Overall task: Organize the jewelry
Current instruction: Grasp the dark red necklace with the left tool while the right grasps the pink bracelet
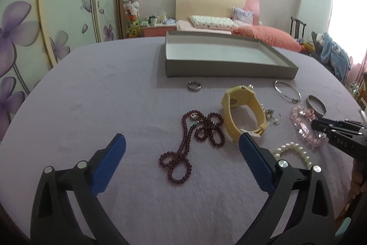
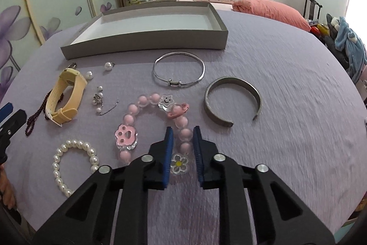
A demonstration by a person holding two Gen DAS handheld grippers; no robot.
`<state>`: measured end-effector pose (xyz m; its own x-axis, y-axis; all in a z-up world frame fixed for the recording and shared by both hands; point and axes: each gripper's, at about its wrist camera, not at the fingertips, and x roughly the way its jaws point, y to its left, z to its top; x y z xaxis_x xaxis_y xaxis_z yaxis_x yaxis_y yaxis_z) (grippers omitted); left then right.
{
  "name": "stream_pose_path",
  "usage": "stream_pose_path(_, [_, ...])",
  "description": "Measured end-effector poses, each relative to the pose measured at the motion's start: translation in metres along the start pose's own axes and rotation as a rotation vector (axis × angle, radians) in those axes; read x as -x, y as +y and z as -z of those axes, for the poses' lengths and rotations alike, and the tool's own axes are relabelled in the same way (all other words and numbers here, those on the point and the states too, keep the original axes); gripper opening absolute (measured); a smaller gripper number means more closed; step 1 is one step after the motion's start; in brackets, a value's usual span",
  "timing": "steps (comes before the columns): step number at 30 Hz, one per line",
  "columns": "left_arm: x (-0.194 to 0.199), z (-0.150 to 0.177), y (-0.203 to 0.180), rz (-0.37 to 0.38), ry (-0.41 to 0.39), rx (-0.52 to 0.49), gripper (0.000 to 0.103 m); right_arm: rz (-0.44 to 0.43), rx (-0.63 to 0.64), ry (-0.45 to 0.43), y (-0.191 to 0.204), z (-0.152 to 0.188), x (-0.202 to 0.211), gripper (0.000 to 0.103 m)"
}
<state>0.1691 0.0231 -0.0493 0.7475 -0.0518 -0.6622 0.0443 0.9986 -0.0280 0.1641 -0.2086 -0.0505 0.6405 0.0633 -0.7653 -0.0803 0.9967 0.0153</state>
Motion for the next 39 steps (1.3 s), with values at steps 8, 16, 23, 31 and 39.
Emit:
stream_pose_path(8, [-0.02,-0.007,-0.002,-0.01,0.084,-0.028,0.091,-0.019,-0.032,-0.008,-0.012,-0.003,0.003,0.014])
stream_pose_path(16, [-0.043,-0.015,-0.003,0.035,0.19,-0.026,0.083,-0.02,-0.048,-0.007,-0.021,-0.005,0.003,0.014])
stream_pose_path(23, [-0.053,-0.021,-0.012,0.007,0.2,-0.069,0.07,-0.028,-0.063,0.007,-0.023,-0.011,0.0,0.015])
stream_pose_path(31, [-0.051,-0.026,-0.003,0.03,0.177,-0.034,0.013,-0.034,-0.062,0.006,-0.025,-0.011,-0.003,0.016])
stream_pose_path(39, [-0.043,-0.024,0.003,0.041,0.153,-0.025,0.009,-0.022,-0.022,-0.004,-0.018,-0.01,-0.006,0.042])
